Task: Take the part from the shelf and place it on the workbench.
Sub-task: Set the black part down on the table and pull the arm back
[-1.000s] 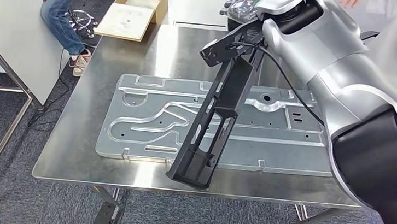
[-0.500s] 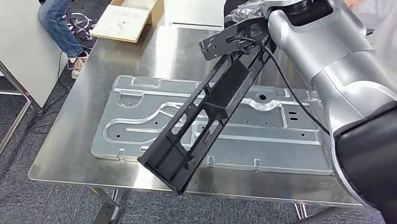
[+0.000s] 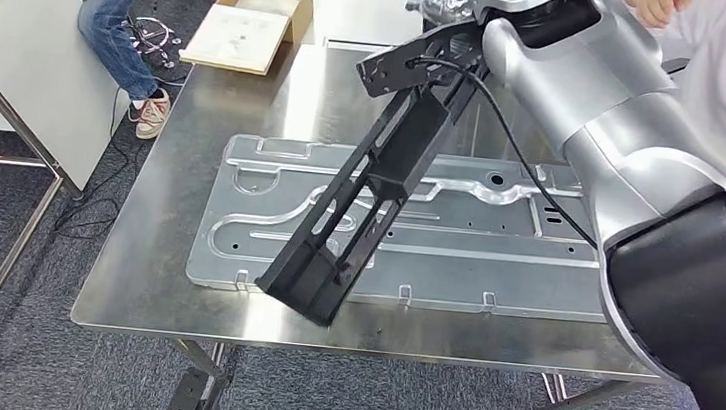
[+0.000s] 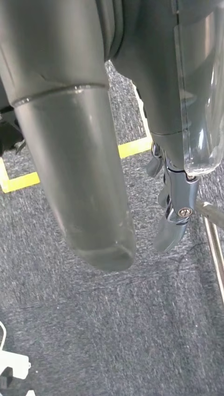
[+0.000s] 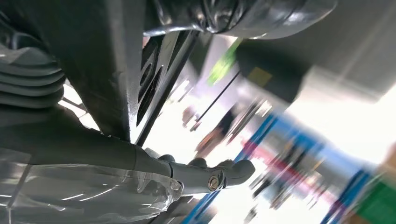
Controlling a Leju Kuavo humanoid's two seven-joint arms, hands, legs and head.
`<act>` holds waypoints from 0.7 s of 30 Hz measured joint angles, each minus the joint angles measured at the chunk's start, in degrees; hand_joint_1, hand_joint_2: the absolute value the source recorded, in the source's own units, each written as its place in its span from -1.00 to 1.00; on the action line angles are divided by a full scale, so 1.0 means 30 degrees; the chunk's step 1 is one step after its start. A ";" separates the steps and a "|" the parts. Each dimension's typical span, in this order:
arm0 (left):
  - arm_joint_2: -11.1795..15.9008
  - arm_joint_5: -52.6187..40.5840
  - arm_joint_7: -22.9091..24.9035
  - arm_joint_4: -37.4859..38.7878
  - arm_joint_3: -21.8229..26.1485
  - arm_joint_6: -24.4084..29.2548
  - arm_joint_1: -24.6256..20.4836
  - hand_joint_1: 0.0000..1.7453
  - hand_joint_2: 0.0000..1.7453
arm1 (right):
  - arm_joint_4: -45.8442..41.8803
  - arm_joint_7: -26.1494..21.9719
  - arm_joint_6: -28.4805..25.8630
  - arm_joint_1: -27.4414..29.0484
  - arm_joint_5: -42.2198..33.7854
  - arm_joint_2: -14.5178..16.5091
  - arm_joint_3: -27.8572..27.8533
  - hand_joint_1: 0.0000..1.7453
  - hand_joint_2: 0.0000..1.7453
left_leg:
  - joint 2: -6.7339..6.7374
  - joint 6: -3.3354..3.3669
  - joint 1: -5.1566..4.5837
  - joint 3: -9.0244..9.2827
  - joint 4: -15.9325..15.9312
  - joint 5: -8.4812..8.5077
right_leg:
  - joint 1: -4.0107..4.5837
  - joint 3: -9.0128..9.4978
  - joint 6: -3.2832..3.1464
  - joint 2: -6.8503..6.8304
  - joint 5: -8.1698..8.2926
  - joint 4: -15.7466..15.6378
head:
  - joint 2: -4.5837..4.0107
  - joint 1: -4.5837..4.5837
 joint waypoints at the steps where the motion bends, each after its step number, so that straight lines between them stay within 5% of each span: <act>1: -0.0009 0.0035 0.0011 0.0000 0.0000 0.0062 -0.0008 -1.00 -1.00 | -0.0002 0.0436 -0.0590 -0.0019 0.0433 -0.0009 0.0073 -1.00 -1.00 | 0.0001 -0.0062 -0.0020 -0.0030 0.0005 0.0001 | 0.0066 0.0205 -0.0054 0.0004 0.0065 -0.0484 | 0.0000 0.0000; 5: -0.0011 0.0169 0.0045 0.0000 0.0000 0.0346 -0.0001 -1.00 -1.00 | 0.0073 0.2573 -0.2520 -0.0067 0.2661 -0.0098 0.0896 -1.00 -1.00 | 0.0009 -0.0435 -0.0031 -0.0198 0.0296 -0.0262 | -0.0035 0.0323 -0.0314 -0.0014 0.0162 -0.0852 | 0.0000 -0.0004; 9: -0.0007 0.0202 0.0133 0.0000 0.0000 0.0572 0.0017 -1.00 -1.00 | 0.0180 0.5005 -0.4574 -0.0245 0.4569 -0.0403 0.1971 -1.00 -1.00 | 0.0035 -0.0757 0.0132 -0.2070 0.4496 -0.2303 | -0.0145 0.0386 -0.0472 -0.0082 0.0235 -0.0958 | 0.0000 -0.0005; 11: -0.0007 0.0168 0.0206 0.0000 0.0000 0.0614 0.0033 -1.00 -1.00 | 0.0273 0.5478 -0.5015 -0.0234 0.4877 -0.0574 0.2272 -1.00 -1.00 | 0.0038 -0.0866 0.0226 -0.2537 0.5435 -0.2271 | -0.0170 0.0386 -0.0462 -0.0052 0.0211 -0.0907 | 0.0000 -0.0009; 14: -0.0004 0.0124 0.0297 0.0000 -0.0014 0.0621 -0.0014 -1.00 -1.00 | 0.0420 0.5864 -0.5222 -0.0238 0.4992 -0.0741 0.2404 -1.00 -1.00 | 0.0061 -0.0885 0.0321 -0.1027 0.2199 -0.0482 | -0.0211 0.0375 -0.0295 0.0024 0.0090 -0.0735 | 0.0000 -0.0011; 16: -0.0005 0.0107 0.0350 0.0000 -0.0060 0.0621 -0.0057 -1.00 -1.00 | 0.0526 0.6053 -0.5295 -0.0233 0.5033 -0.0836 0.2430 -1.00 -1.00 | 0.0043 -0.0765 0.0272 -0.0236 0.0437 -0.0001 | -0.0170 0.0265 -0.0077 0.0070 0.0052 -0.0612 | 0.0000 -0.0004; 19: -0.0015 0.0100 0.0388 0.0000 -0.0140 0.0625 -0.0075 -1.00 -1.00 | 0.0634 0.6213 -0.5441 -0.0158 0.5172 -0.0987 0.2442 -1.00 -1.00 | 0.0010 -0.0437 0.0210 -0.0201 0.0117 0.0024 | -0.0172 0.0157 0.0254 0.0080 0.0103 -0.0631 | 0.0000 -0.0004; 21: -0.0025 0.0100 0.0392 0.0000 -0.0200 0.0638 -0.0100 -1.00 -1.00 | 0.0665 0.6321 -0.5596 -0.0150 0.5288 -0.1104 0.2442 -1.00 -1.00 | 0.0024 -0.0166 0.0269 -0.0141 -0.0042 0.0150 | -0.0222 -0.0122 0.0424 0.0068 -0.0404 0.0030 | 0.0000 0.0000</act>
